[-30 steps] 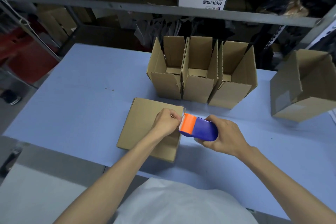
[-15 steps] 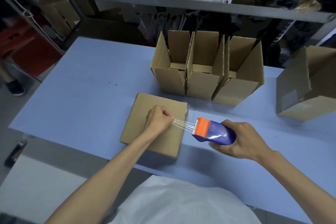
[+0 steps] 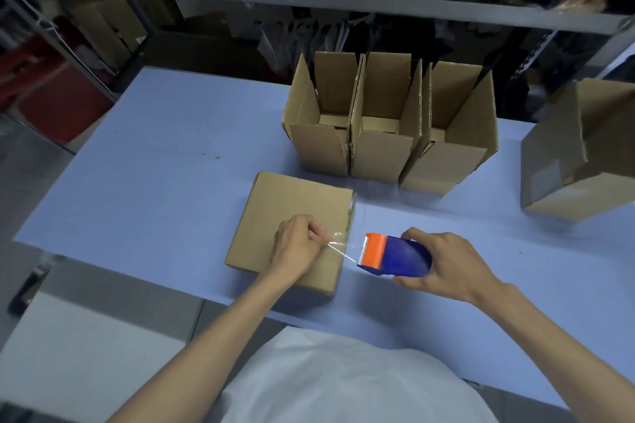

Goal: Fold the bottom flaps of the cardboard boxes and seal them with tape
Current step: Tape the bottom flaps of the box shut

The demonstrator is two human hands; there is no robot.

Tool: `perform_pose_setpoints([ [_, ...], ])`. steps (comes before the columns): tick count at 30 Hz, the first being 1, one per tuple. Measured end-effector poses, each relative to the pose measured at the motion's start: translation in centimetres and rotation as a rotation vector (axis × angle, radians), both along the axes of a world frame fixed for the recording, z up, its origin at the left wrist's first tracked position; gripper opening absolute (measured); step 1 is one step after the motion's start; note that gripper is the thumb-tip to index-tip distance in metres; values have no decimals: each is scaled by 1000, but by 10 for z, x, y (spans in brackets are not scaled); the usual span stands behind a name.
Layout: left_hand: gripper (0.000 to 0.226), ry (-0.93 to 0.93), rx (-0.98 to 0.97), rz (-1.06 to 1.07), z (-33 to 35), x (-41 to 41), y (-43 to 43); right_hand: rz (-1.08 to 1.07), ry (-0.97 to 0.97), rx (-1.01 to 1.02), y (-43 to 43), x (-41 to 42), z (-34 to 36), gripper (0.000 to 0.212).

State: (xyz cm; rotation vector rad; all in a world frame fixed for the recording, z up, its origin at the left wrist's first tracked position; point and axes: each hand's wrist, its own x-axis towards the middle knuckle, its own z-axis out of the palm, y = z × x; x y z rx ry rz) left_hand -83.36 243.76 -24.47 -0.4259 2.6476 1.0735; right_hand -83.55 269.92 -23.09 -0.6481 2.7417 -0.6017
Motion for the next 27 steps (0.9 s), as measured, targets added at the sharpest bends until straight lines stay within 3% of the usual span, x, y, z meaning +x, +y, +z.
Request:
perform_pose_setpoints([
  [6,10,30,-72,-50,-3,1,2,4,-15,35,-4,0,-4,55],
  [12,25,-15,-296,-241,4,-9,5,25,-27,87,-8,-2,-5,52],
  [17,49,-28,-455,-254,-2,-11,-4,62,-52,162,-16,-8,-2,47],
  [23,33,85,-233,-209,-13,-7,-7,83,-53,252,-46,-17,-7,40],
  [27,27,173,-177,-275,-16,1,-13,222,16,507,-56,-16,-15,29],
])
